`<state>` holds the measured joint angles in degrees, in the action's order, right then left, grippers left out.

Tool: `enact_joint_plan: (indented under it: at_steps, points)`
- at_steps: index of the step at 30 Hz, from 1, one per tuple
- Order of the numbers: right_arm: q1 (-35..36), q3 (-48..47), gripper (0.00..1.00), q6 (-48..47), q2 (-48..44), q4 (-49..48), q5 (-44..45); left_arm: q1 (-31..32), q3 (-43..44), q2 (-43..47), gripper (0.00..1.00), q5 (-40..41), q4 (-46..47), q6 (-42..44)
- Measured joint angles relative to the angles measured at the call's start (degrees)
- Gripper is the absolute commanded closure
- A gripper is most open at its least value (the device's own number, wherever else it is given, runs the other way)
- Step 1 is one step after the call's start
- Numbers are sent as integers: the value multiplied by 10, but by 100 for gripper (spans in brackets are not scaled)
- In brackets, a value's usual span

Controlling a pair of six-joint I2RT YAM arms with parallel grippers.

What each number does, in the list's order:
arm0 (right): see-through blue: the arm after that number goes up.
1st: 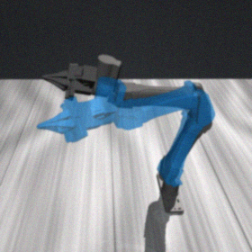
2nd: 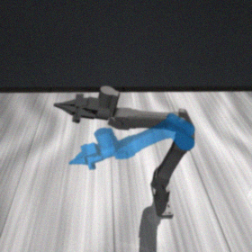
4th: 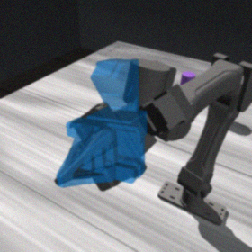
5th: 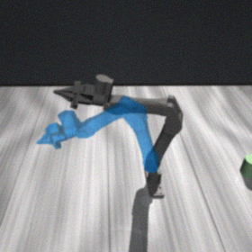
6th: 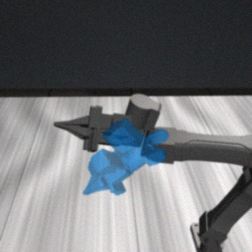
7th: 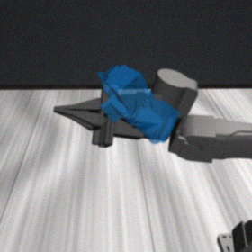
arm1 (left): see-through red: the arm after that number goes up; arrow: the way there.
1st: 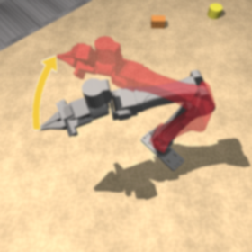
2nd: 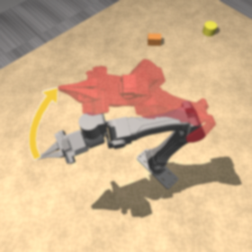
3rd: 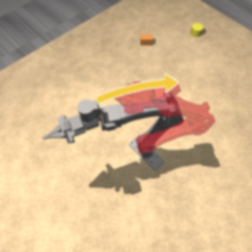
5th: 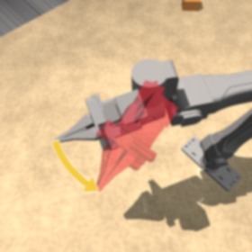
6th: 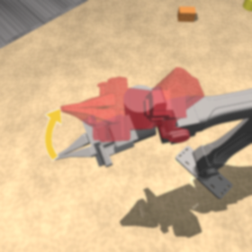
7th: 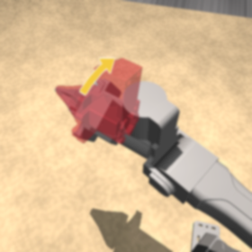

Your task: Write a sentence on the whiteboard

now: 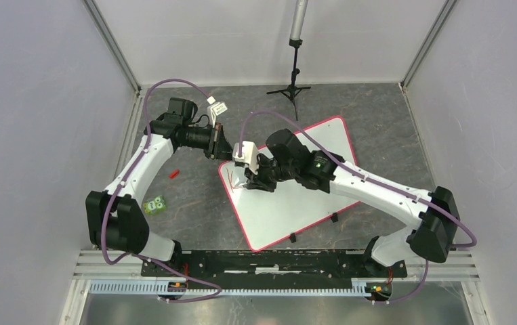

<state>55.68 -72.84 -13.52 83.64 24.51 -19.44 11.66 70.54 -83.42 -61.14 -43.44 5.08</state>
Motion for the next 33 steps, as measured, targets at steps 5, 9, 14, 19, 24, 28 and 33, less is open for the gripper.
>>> enact_joint_plan:
  at_steps: [5,9,14,19,24,28,33]
  points:
    - [-1,35,100,-5,-24,9,0,0,0,0,98,2,0,0]
    - [-6,41,100,-9,-33,17,0,1,0,3,98,4,0,0]
    - [-7,39,100,-10,-35,21,-5,1,0,4,98,6,0,0]
    - [-9,11,100,-13,-35,30,-5,1,0,6,98,6,0,0]
    - [-11,-14,100,-13,-33,22,-4,1,0,6,98,6,0,0]
    - [-11,-16,100,-13,-24,21,-4,1,0,7,98,6,-1,0]
    - [-11,-16,100,-13,-10,21,-3,1,0,7,98,6,-1,0]
